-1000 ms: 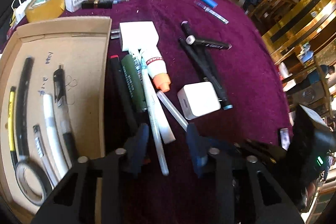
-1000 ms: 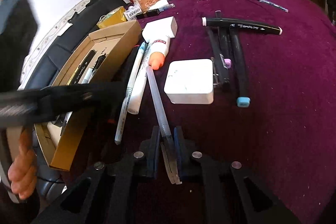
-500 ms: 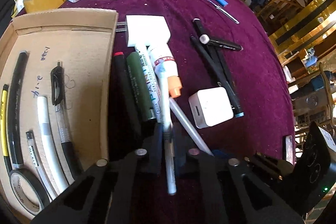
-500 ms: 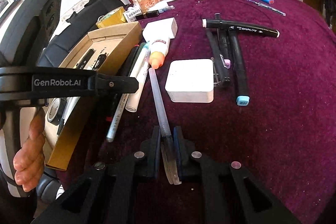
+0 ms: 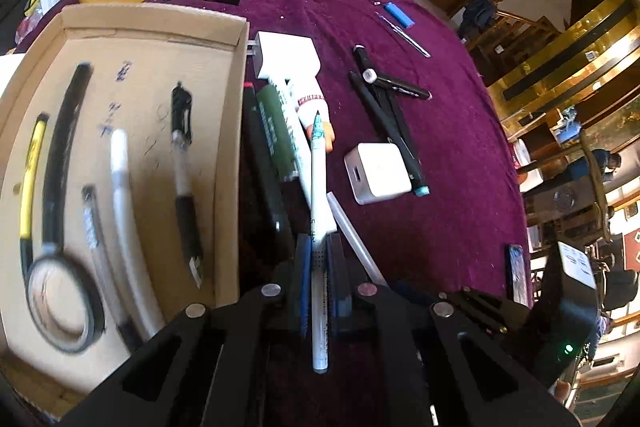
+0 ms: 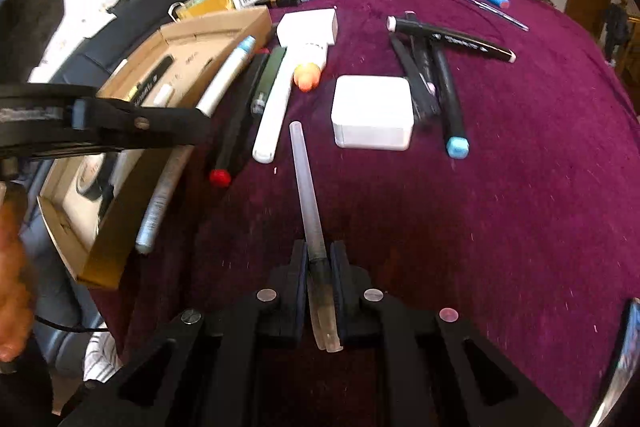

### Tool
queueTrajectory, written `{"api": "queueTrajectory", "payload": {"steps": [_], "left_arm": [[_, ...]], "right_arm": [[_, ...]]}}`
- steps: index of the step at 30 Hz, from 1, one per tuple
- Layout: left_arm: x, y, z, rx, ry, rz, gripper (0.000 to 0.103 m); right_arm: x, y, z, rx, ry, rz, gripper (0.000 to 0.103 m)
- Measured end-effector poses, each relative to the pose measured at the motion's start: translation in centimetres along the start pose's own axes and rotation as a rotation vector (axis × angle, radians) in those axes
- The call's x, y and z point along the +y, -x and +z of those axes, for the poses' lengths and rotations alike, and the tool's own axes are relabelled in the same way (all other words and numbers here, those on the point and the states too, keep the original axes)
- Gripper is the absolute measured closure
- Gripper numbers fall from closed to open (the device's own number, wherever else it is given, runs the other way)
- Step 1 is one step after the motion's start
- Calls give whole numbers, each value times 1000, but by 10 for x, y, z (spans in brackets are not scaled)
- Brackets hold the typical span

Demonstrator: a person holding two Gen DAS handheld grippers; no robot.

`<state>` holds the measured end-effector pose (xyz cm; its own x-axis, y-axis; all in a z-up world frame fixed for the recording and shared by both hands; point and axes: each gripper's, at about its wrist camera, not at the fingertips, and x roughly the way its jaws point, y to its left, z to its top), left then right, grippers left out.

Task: Organize rigid objects
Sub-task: 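Grasp a clear plastic tube with the right tool while the left tool grasps a white teal-tipped pen, then carry the clear tube and white pen into the tray and open both tools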

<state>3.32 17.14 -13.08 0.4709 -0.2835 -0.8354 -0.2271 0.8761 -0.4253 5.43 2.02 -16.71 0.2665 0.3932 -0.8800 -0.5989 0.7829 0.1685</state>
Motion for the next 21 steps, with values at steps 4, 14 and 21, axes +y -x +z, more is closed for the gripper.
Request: {"api": "queueTrajectory", "payload": {"steps": [4, 14, 21], "left_arm": [[5, 18, -16, -27, 8, -9, 96], [40, 77, -49, -122, 59, -5, 96], [77, 111, -54, -178, 121, -7, 96]], "right_arm": [[-4, 9, -6, -17, -82, 24, 94], [23, 52, -17, -121, -147, 65, 94], [57, 65, -9, -152, -104, 143, 94]]}}
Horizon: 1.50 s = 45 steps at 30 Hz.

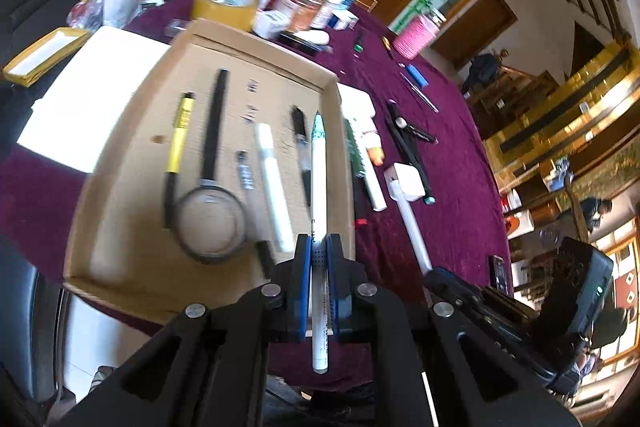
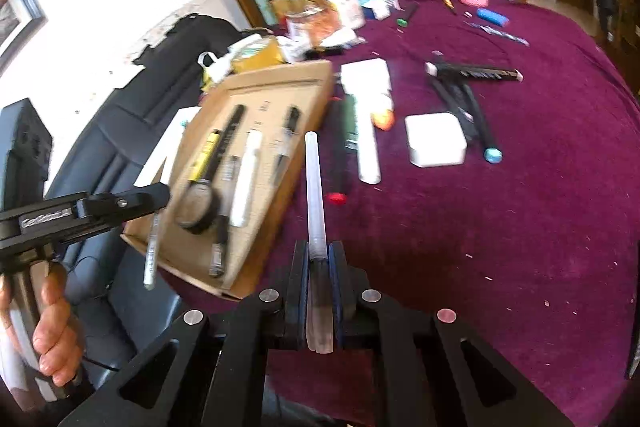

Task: Organize rigid objects
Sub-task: 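Carry the clear tube and white pen into the tray and open both tools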

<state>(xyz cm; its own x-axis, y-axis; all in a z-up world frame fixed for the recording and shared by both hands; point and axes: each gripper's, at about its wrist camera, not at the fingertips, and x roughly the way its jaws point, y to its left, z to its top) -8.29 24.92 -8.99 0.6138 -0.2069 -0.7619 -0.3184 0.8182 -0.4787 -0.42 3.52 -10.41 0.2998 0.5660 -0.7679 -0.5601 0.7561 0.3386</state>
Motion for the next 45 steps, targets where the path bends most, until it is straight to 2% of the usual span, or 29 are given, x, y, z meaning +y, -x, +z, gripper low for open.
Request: {"api": "queueTrajectory", "payload": {"steps": [6, 13, 26, 32, 45], "left_arm": [[29, 14, 8, -16, 27, 57, 96], [59, 6, 26, 22, 48, 105, 96], [95, -26, 53, 88, 34, 187, 96], [105, -41, 54, 116, 40, 206, 96], [102, -45, 57, 110, -21, 226, 96]], "right_arm": [[29, -12, 10, 12, 23, 58, 94], [48, -37, 29, 24, 11, 72, 94], [58, -96, 64, 85, -28, 19, 94], [56, -119, 78, 113, -50, 1, 94], [55, -152, 99, 142, -88, -54, 93]]}}
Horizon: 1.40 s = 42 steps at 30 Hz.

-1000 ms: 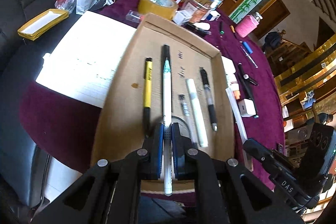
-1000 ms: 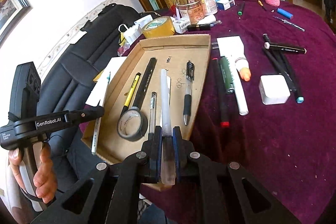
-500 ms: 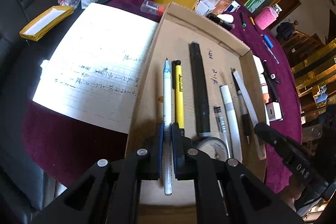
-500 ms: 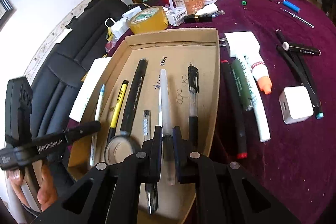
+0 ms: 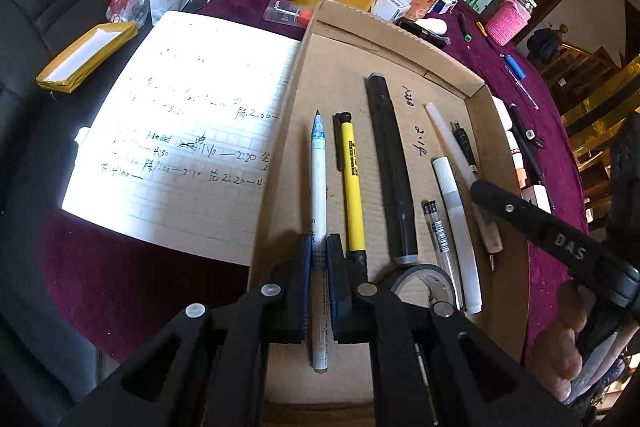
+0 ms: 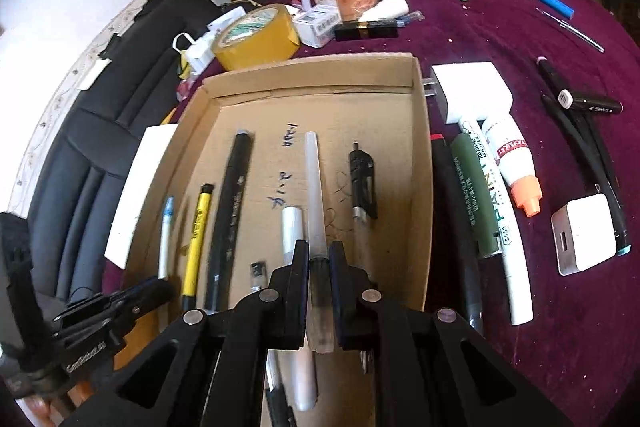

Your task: Organize rigid objects

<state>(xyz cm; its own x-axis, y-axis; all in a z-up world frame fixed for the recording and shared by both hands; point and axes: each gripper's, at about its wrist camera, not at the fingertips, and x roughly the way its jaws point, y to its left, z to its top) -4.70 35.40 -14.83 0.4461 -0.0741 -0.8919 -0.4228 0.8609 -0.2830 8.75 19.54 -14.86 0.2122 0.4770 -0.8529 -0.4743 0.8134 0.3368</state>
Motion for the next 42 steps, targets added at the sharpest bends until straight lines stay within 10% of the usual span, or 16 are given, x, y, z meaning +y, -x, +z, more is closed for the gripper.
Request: {"api": "queueTrajectory", "payload": {"steps": [11, 23, 27, 42], "left_arm": [[0, 2, -2, -25, -11, 14, 96], [-12, 18, -15, -56, -1, -36, 76], [-37, 35, -28, -114, -30, -74, 59], [-178, 32, -69, -102, -186, -178, 41]], "right_arm": [[1, -9, 1, 22, 12, -20, 93], [-16, 36, -15, -34, -21, 170, 92], [-29, 66, -33, -106, -1, 210, 65], [-136, 140, -99, -217, -57, 251, 60]]}}
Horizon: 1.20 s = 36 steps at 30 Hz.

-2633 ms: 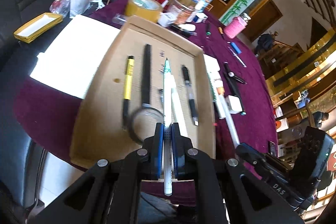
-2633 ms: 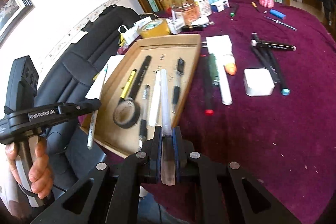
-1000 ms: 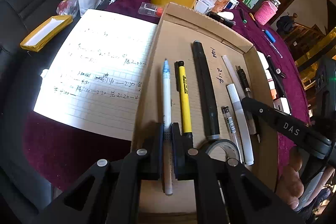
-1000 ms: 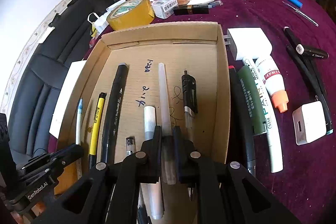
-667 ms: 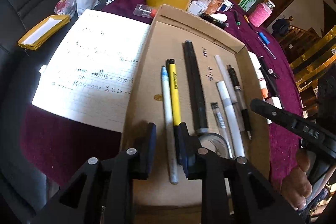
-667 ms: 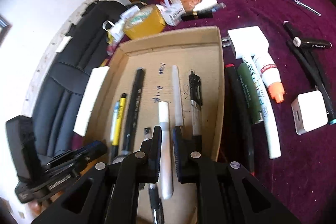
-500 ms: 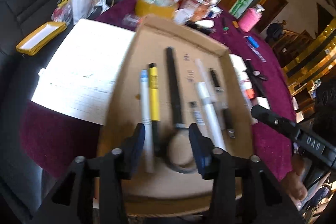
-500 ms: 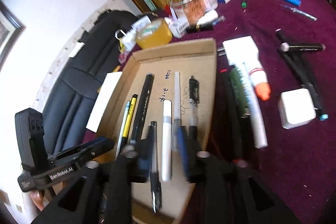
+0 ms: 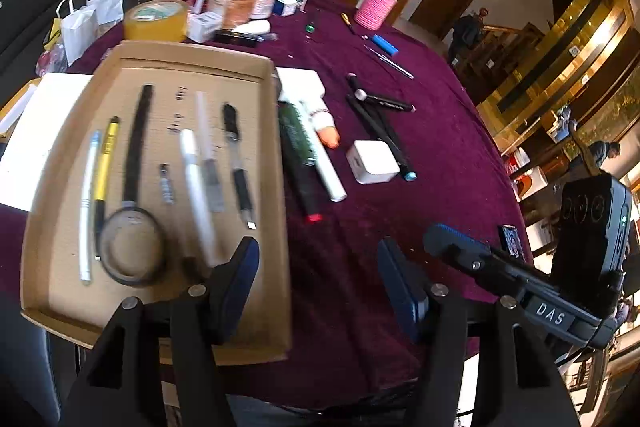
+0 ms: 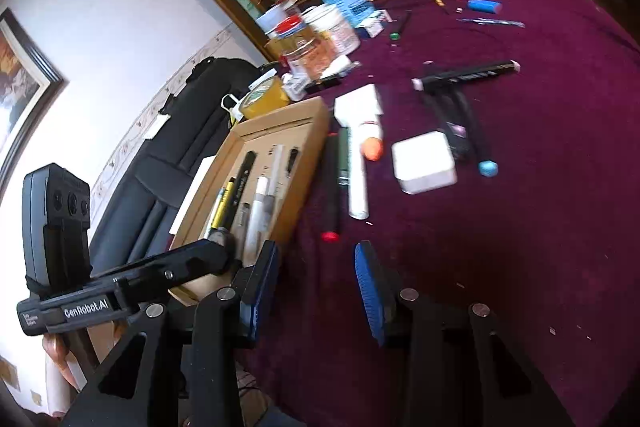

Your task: Organize rigid objects

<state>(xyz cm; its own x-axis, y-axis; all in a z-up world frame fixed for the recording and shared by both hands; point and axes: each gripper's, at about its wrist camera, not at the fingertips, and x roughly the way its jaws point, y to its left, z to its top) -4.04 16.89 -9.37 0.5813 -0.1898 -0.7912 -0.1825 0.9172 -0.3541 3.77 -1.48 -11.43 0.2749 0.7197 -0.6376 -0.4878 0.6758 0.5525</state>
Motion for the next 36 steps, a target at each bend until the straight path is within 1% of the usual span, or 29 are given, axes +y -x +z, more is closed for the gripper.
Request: {"api": "queueTrajectory", "payload": {"steps": [1, 3, 5, 12, 17, 21, 24, 27, 29, 30, 34, 36], "left_arm": [[-6, -3, 0, 5, -6, 4, 40], [-16, -7, -1, 12, -10, 9, 39], [-27, -13, -1, 17, -18, 13, 36], [-49, -29, 3, 43, -43, 26, 35], [-55, -37, 9, 49, -49, 22, 35], [-55, -45, 15, 60, -43, 23, 34], [-52, -52, 19, 67, -38, 17, 34], [-49, -58, 25, 78, -27, 11, 34], [-47, -59, 30, 69, -26, 6, 34], [-45, -58, 32, 62, -24, 5, 34], [-40, -56, 40, 47, -25, -8, 34], [-36, -57, 43, 42, -18, -14, 34]], "right_arm": [[-7, 4, -2, -1, -10, 1, 59], [-21, 12, -5, -10, -39, 3, 53], [-32, 18, -6, -21, -59, 3, 52], [-54, 26, 12, -36, -63, 7, 51], [-63, 20, 38, -26, -55, -9, 51], [-72, 10, 63, -4, -75, -29, 51], [-80, 0, 85, 5, -84, -76, 51], [-92, -15, 101, 42, -123, -87, 51], [-103, -26, 110, 58, -178, -106, 51], [-106, -31, 114, 67, -186, -112, 51], [-111, -51, 135, 97, -169, -155, 51], [-117, -64, 146, 122, -188, -167, 51]]}}
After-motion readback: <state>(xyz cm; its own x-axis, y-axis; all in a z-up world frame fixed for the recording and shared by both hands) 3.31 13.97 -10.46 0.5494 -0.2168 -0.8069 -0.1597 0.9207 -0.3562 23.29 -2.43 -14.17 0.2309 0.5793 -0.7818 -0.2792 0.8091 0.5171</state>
